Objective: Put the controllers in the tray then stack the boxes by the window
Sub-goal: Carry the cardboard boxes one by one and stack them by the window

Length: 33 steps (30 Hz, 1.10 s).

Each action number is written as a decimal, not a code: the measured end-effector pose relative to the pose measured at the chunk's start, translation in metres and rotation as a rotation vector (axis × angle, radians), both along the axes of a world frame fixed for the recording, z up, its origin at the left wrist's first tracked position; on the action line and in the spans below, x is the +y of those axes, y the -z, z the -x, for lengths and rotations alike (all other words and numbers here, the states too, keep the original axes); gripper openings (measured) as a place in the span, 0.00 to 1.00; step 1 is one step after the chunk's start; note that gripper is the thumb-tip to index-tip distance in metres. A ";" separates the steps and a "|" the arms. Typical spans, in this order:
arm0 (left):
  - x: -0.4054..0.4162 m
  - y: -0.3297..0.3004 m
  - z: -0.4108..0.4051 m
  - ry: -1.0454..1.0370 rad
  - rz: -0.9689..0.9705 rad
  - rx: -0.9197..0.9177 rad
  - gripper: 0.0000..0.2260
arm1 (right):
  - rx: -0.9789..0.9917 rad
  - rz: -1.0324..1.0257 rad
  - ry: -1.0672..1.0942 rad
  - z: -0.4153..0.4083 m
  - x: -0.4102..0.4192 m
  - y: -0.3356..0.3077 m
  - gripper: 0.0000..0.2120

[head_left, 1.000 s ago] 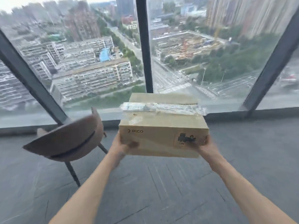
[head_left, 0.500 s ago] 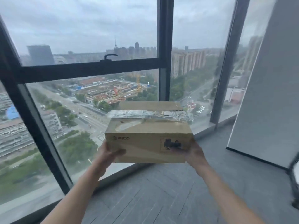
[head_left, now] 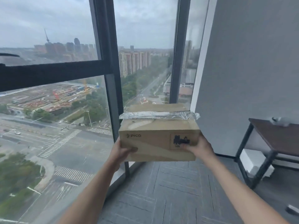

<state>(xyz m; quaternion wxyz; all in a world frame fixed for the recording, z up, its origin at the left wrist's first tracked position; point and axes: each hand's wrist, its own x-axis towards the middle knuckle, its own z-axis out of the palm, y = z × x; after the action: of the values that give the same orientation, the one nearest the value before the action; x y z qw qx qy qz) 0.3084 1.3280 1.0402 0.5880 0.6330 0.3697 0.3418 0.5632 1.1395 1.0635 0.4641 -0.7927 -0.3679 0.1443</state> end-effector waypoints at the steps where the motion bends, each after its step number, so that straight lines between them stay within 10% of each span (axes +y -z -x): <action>1: 0.022 0.000 -0.021 0.027 0.005 0.008 0.27 | 0.008 0.007 0.026 -0.016 0.016 0.000 0.35; 33: 0.626 0.122 -0.765 0.248 0.142 0.168 0.28 | 0.163 0.109 0.222 -0.714 0.566 0.130 0.34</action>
<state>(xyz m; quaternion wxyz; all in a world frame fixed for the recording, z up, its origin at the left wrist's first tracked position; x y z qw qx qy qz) 1.0738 1.9536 0.9181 0.6359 0.6571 0.3598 0.1854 1.2776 1.7051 0.9333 0.4620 -0.8380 -0.2309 0.1758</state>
